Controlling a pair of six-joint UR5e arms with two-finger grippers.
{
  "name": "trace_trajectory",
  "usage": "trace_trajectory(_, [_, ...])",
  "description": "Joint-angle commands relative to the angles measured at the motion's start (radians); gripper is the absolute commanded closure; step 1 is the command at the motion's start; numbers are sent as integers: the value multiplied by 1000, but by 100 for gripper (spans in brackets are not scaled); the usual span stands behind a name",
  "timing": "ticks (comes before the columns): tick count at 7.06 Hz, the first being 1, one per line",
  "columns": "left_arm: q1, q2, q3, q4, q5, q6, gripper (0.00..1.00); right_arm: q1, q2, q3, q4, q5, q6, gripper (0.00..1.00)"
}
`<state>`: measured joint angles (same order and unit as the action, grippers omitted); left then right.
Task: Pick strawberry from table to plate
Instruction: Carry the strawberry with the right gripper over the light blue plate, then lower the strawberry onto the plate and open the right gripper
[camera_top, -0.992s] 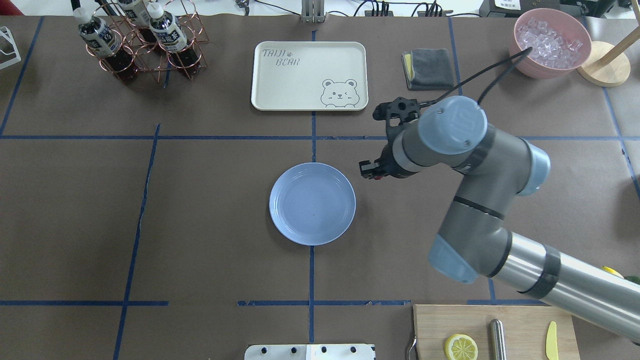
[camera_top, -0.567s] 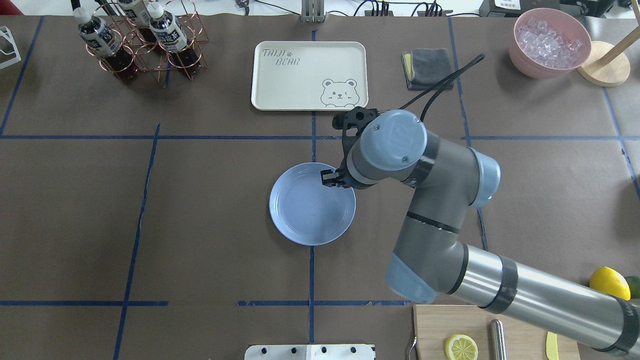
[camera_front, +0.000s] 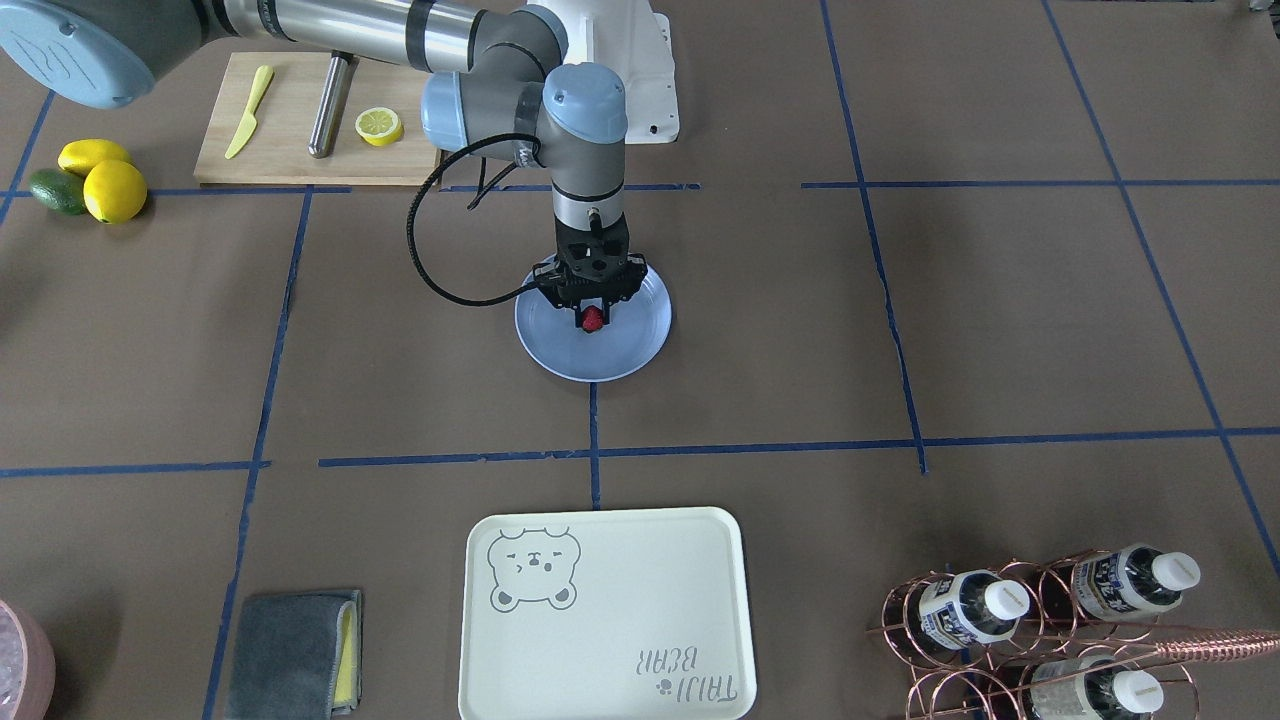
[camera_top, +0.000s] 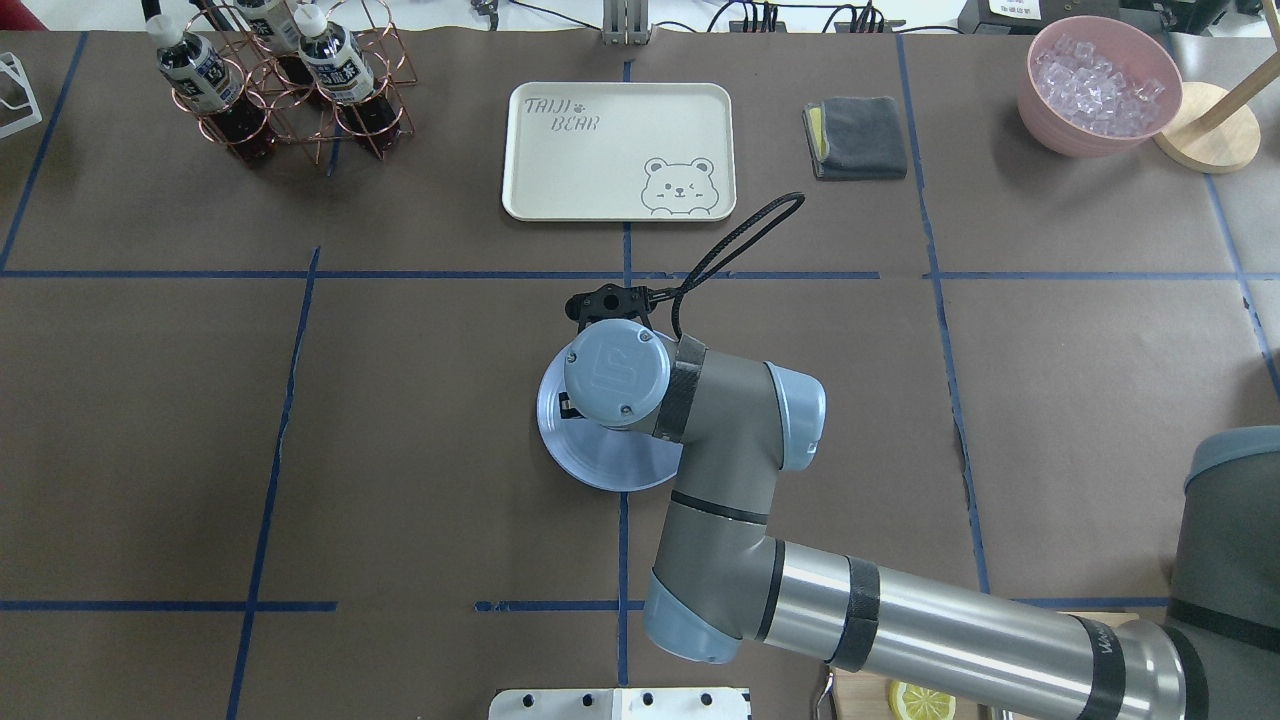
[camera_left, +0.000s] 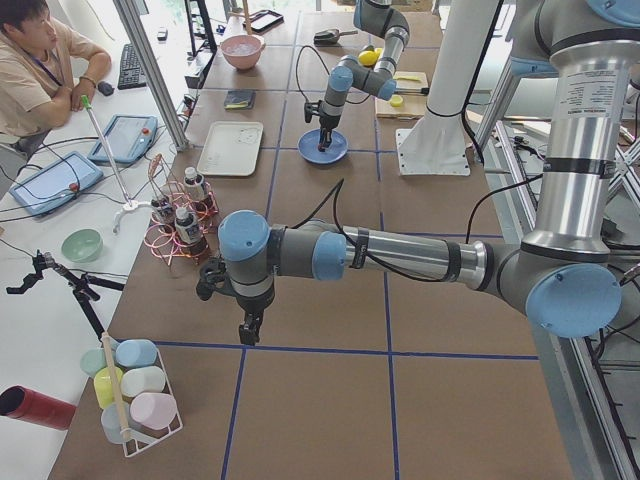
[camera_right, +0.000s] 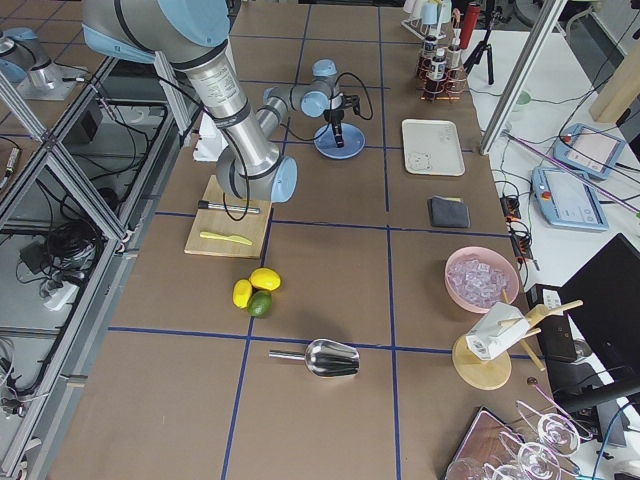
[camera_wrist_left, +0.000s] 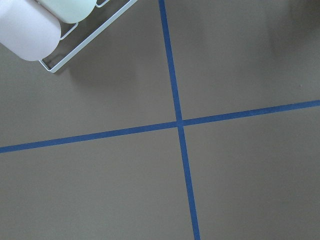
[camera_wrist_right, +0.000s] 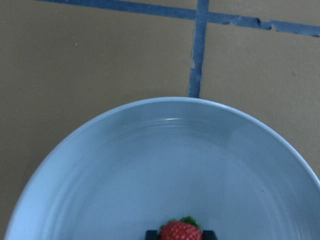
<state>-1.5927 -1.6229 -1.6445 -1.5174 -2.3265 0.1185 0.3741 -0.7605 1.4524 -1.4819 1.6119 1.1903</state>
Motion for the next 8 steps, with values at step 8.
trace_trajectory(8, [0,0,3,8,3,3,0,521,-372,307,2,447,-633,0])
